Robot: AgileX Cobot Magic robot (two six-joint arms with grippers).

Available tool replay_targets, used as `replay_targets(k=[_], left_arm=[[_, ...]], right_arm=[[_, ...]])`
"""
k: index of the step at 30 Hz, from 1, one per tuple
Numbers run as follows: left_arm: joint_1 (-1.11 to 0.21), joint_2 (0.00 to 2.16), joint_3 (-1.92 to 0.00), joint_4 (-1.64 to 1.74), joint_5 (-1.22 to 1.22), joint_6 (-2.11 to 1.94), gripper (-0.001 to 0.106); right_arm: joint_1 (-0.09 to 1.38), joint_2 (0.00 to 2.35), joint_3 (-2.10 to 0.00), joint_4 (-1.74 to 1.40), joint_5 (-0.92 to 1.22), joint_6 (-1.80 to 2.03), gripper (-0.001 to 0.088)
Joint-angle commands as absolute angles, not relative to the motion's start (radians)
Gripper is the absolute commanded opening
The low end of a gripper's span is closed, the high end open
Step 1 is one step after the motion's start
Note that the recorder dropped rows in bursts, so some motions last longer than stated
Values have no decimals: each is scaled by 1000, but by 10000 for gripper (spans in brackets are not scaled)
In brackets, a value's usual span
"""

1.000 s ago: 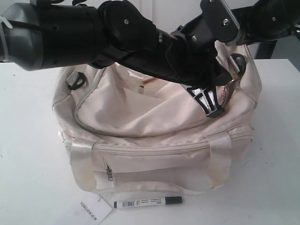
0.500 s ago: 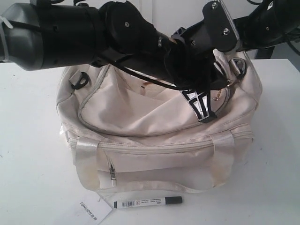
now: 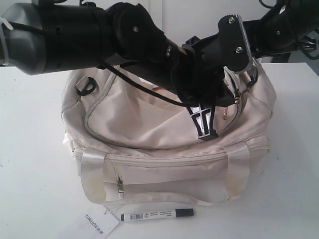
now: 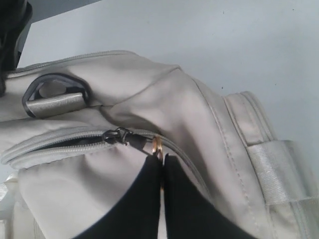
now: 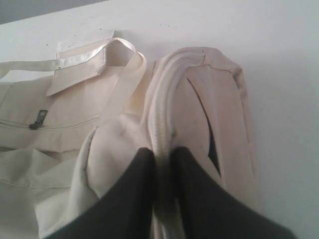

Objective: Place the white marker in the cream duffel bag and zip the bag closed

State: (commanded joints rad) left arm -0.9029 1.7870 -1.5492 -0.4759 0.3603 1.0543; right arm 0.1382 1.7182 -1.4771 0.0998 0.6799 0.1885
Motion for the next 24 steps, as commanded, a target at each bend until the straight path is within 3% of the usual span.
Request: replay_targets(k=[4, 20, 24], left_arm=[[-903, 1787, -1549, -476, 360, 1054, 0], [-903, 1787, -1549, -460, 352, 1054, 0], [-903, 1787, -1549, -458, 352, 1054, 0]], right_arm=[[138, 1704, -1523, 104, 760, 188, 314], [138, 1685, -1556, 327, 930, -31, 320], [138, 1685, -1556, 363, 958, -61, 425]])
